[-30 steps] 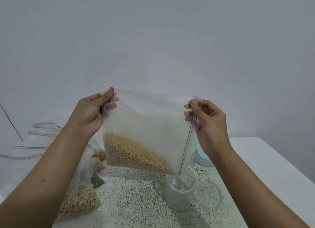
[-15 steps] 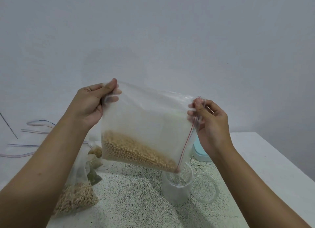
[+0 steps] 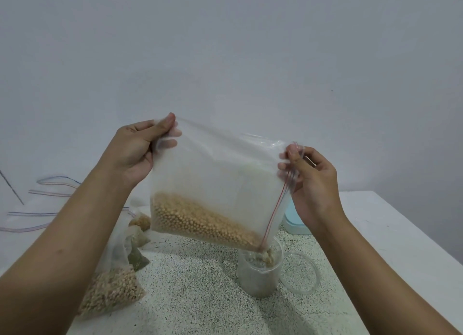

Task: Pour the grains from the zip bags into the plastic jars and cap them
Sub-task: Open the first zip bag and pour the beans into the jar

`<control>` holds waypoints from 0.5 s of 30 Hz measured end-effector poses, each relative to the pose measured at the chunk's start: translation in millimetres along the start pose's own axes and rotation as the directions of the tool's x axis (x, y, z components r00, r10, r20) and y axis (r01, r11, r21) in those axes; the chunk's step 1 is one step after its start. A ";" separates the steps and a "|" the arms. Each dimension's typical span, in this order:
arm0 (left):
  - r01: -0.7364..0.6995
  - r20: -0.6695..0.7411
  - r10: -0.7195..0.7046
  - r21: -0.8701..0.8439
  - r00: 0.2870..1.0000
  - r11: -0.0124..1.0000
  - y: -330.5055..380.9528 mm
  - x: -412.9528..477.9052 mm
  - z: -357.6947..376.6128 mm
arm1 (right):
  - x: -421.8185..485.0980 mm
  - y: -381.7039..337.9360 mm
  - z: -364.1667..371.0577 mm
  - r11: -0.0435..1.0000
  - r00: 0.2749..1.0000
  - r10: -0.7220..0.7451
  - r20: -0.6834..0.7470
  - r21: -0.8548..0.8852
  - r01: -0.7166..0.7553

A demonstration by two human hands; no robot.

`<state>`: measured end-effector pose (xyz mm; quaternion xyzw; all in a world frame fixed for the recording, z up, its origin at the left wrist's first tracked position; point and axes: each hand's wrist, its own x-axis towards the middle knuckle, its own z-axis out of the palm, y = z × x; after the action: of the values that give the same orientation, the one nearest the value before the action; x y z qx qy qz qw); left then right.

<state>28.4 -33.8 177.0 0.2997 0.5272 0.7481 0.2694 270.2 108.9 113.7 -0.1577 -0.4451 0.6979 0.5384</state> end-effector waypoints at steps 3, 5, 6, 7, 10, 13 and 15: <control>0.004 0.002 -0.004 0.001 1.000 1.000 0.0 -0.3 0.7 | -0.6 -0.3 -0.2 1.000 1.000 0.000 -0.002 0.001 0.000; 0.005 0.001 -0.005 -0.001 1.000 1.000 -0.3 -0.2 1.1 | -1.0 -0.3 -0.5 1.000 1.000 0.001 -0.003 0.000 -0.001; 0.005 -0.001 -0.005 -0.003 1.000 1.000 -0.5 -0.1 1.2 | -1.0 -0.2 -0.7 1.000 1.000 0.001 -0.002 0.000 -0.001; 0.004 -0.002 -0.004 -0.006 1.000 1.000 -0.3 0.0 1.6 | -0.9 -0.3 -0.8 1.000 1.000 0.001 -0.002 0.000 -0.001; -0.002 -0.008 0.002 -0.003 1.000 1.000 0.6 0.3 2.5 | -1.0 -0.4 -0.9 1.000 1.000 0.001 -0.004 -0.002 -0.001; 0.001 0.000 -0.001 0.001 1.000 1.000 1.9 0.1 3.2 | -1.2 -0.8 -0.6 1.000 1.000 -0.001 -0.002 0.000 0.001; -0.001 0.004 0.001 0.005 1.000 1.000 2.2 0.4 3.4 | -1.4 -1.0 -0.2 1.000 1.000 -0.001 -0.003 -0.001 0.001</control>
<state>30.4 -32.1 180.0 0.3022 0.5283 0.7464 0.2692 271.5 107.7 114.0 -0.1588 -0.4447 0.6973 0.5393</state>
